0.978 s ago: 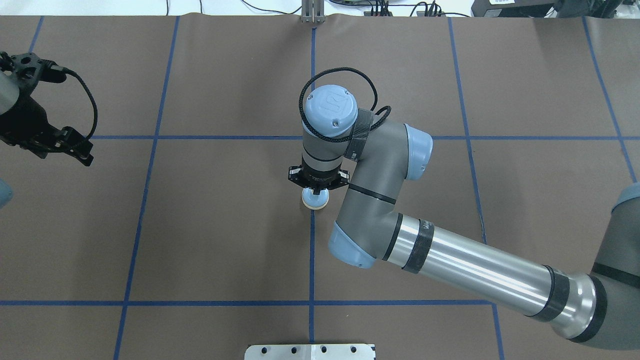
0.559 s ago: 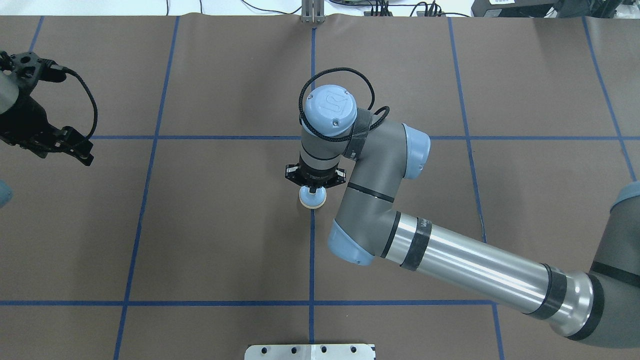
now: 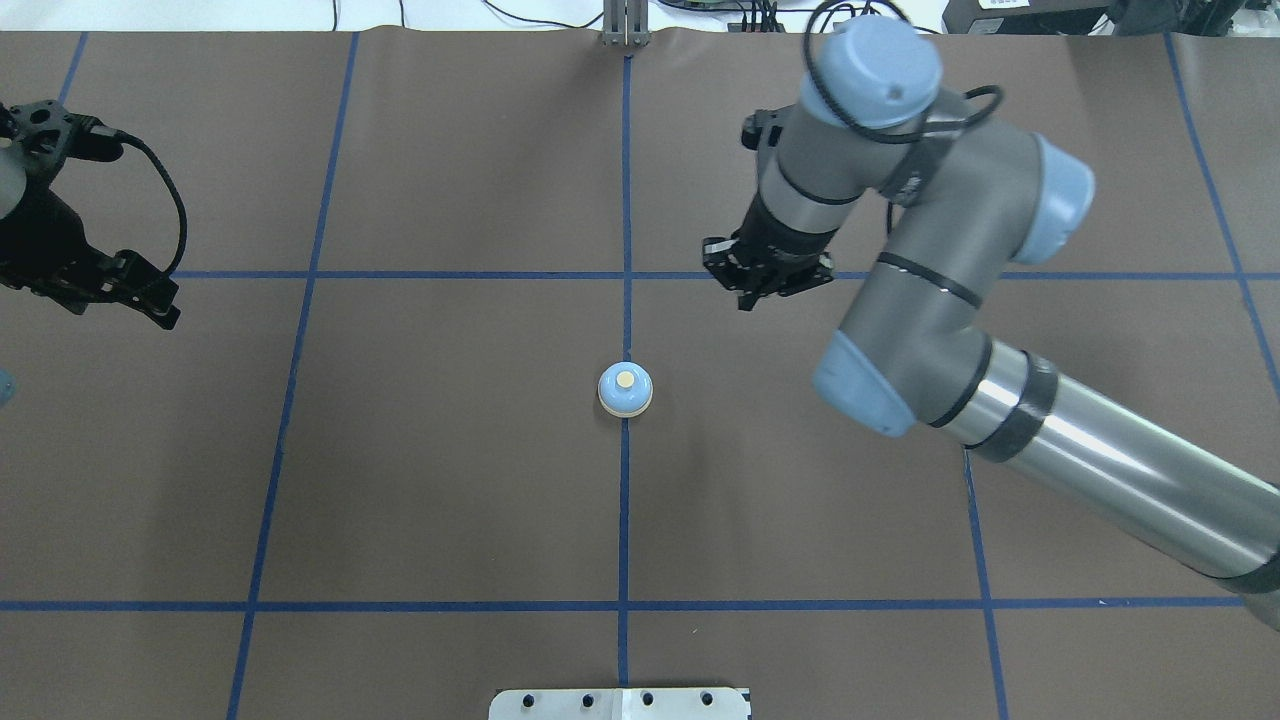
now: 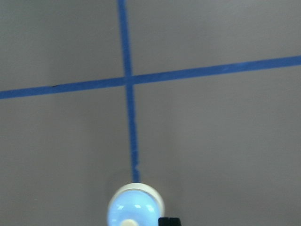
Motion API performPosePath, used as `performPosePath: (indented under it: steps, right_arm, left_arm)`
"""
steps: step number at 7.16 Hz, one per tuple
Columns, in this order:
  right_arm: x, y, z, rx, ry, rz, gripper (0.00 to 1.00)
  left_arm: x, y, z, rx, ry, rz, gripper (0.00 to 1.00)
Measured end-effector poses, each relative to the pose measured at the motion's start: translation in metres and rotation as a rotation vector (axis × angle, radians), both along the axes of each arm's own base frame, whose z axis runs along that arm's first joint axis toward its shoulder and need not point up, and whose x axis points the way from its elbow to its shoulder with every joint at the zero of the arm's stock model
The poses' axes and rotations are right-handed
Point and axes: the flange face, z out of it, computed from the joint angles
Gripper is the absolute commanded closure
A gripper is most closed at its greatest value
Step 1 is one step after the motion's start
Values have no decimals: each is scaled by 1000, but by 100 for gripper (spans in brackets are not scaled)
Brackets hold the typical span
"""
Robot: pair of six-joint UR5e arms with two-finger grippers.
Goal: Place and press bell with both arms
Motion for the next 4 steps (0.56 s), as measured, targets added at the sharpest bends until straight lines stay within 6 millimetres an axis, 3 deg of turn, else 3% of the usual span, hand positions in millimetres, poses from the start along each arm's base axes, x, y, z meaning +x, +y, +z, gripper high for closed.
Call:
performPosePath:
  steps: [2, 4]
  right_arm:
    - [97, -2, 74, 90, 50, -21, 0]
    - [179, -4, 133, 129, 82, -39, 0]
  left_arm:
    - [-36, 2, 28, 43, -18, 32, 1]
    - [-88, 8, 69, 64, -20, 54, 1]
